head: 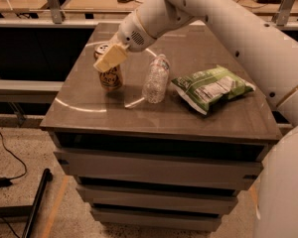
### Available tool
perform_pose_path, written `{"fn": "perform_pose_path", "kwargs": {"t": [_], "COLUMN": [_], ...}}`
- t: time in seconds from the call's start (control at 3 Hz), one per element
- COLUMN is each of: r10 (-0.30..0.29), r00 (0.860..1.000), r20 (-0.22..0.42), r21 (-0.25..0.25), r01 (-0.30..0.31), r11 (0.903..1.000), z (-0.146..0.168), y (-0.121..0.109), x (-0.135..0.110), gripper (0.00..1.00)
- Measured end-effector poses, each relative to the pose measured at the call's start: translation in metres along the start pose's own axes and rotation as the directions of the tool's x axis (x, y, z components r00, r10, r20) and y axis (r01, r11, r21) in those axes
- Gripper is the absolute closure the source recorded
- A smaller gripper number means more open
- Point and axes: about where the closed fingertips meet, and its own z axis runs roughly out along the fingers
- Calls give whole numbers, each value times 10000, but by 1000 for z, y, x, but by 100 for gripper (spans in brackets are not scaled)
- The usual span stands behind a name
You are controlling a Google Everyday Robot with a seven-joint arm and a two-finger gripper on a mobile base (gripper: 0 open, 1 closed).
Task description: Pick orange can
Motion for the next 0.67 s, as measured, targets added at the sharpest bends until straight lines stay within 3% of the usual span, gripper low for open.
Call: {"fn": "perform_pose_path", "kwargs": {"t": [0.33,0.67], "r10": [-185,-186], "r00": [9997,9997], "r20": [142,131], "r21": [123,81], "r01": [183,185], "r11": [9998,9998], "z": [-9,-7], "y": [1,2], "x": [-8,-8], "gripper": [81,100]}}
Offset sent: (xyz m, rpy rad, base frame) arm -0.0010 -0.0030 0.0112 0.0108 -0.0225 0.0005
